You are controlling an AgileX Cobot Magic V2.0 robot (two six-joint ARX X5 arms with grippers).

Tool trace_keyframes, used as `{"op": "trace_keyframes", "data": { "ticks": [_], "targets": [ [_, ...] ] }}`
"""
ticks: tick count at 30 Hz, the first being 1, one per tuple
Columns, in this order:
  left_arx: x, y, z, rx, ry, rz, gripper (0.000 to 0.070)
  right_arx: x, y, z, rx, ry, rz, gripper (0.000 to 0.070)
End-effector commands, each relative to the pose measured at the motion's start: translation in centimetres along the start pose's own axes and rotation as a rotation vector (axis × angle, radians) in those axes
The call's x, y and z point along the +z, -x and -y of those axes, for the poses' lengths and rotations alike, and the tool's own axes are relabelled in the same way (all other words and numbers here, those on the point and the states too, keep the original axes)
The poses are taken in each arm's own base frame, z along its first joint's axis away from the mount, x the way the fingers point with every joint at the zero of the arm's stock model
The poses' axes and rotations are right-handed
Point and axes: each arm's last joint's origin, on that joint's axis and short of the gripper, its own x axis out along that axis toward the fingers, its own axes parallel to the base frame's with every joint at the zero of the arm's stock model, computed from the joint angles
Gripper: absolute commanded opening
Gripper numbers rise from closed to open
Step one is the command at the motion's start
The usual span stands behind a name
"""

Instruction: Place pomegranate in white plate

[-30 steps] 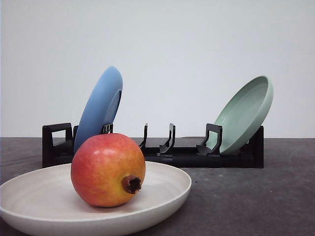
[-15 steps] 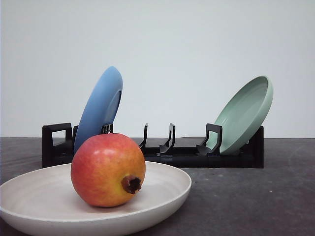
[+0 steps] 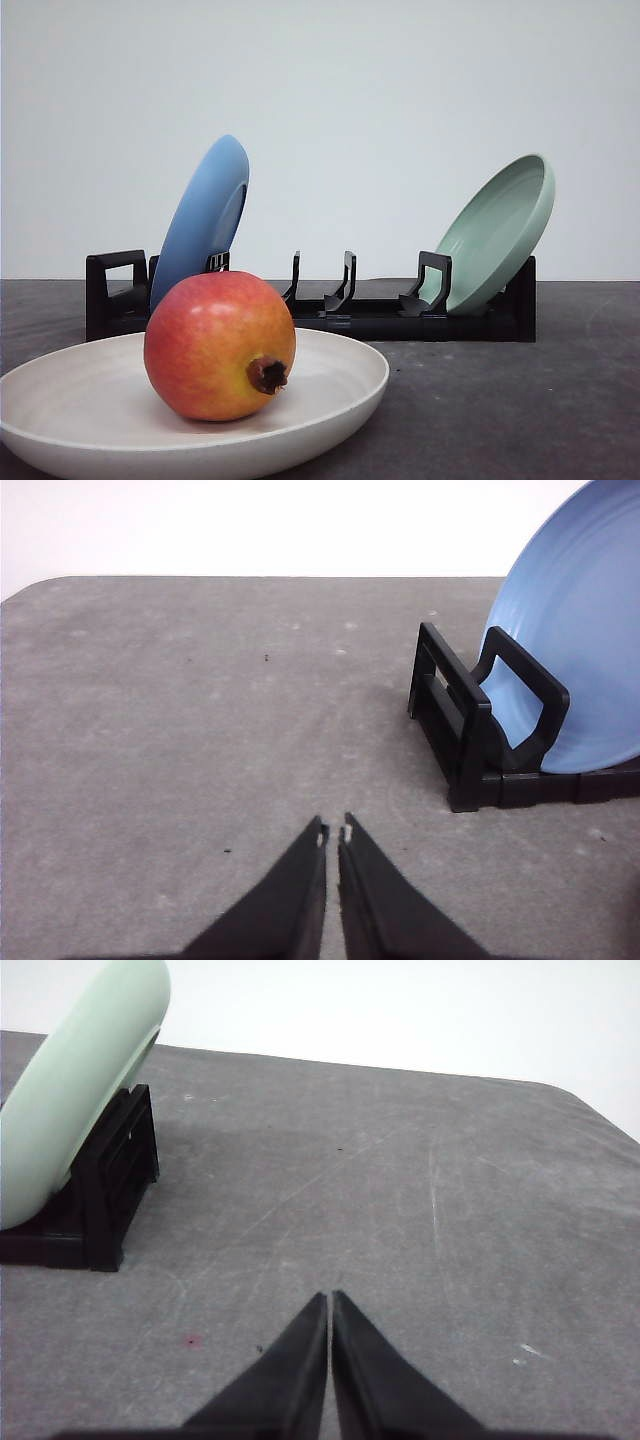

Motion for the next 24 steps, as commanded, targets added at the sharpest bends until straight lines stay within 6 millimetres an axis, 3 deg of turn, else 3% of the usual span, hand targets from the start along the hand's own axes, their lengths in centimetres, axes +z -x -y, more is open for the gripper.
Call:
{"op": "trace_keyframes", "data": {
  "ticks": [1,24],
  "targets": [
    [-0.37,-0.11,-0.02,0.004,0.008,-0.010,0.0000,-0.07,-0.04,0.01,-0.002,-0.012,0.003,0.0000],
    [-0.37,-0.11,-0.02,0.004,0.008,-0.010,0.0000,-0.07,-0.04,0.01,-0.002,-0.012,0.003,0.0000]
  ]
}}
